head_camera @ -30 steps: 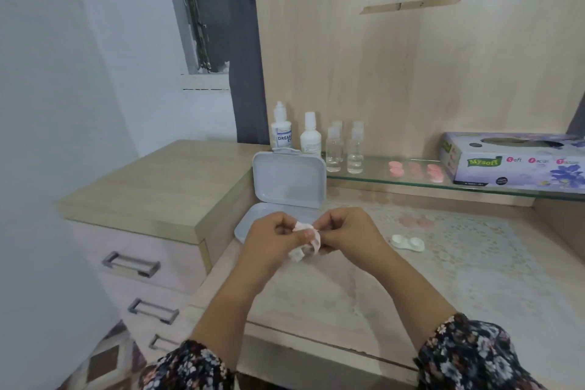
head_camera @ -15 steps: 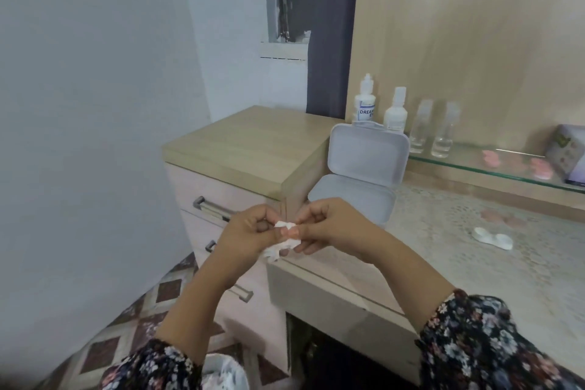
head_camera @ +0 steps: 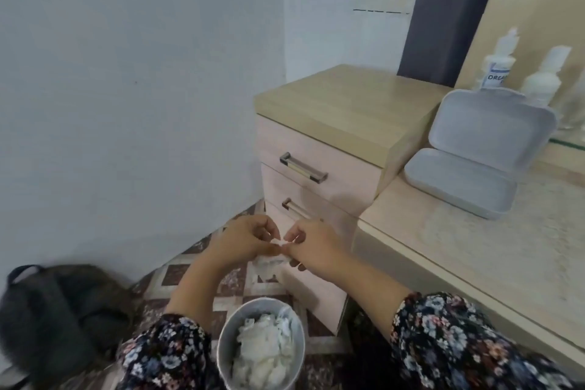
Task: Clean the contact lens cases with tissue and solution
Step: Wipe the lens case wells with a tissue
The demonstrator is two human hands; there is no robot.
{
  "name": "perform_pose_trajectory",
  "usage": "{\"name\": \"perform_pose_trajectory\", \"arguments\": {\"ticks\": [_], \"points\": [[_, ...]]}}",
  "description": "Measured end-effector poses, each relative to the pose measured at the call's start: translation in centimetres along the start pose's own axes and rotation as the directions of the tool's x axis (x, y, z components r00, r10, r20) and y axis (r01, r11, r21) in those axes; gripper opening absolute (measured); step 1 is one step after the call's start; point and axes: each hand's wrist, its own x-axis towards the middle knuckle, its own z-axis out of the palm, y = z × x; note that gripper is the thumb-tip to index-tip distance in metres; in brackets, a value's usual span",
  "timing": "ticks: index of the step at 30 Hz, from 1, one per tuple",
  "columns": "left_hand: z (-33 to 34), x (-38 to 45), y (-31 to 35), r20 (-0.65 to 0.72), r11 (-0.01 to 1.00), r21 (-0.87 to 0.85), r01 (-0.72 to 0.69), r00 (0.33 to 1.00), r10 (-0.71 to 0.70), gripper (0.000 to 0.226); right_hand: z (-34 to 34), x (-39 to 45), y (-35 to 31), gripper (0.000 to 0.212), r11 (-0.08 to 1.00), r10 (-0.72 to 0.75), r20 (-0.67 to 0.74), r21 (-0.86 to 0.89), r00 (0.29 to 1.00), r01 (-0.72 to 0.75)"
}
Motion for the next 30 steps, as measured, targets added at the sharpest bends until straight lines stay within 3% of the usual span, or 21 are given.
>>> {"name": "perform_pose_trajectory", "arguments": {"ticks": [4,9,15,18,30], "points": [[0.3,-0.3,-3.0,0.000,0.992,0.104,0.077,0.997,-0.077,0.018,3.4,1.1,1.9,0.012,0.977,0.166,0.080,0.120,0.983,-0.175],[1.1,0.2,-8.3,-0.090,0.941,0.256,0.220,0.975,-0.204,0.028,5.9,1.9,2.9,0.015,0.896,0.329,0.263,0.216,0.907,-0.388],[3.7,-0.1,-13.6,-0.086,0.852,0.334,0.403,0.913,-0.399,0.023,7.6,2.5,3.6,0.020,0.881,0.391,0.303,0.150,0.869,-0.449],[4.6,-0.2,-15.4,-0.036,0.838,0.271,0.473,0.876,-0.482,0.038,7.7,2.7,3.7,0.023,0.884,0.388,0.293,0.150,0.874,-0.443],[4.1,2.2,-11.1,-0.011,0.890,0.363,0.276,0.956,-0.292,0.030,5.7,2.4,3.6,0.014,0.848,0.407,0.246,0.257,0.880,-0.464]]}}
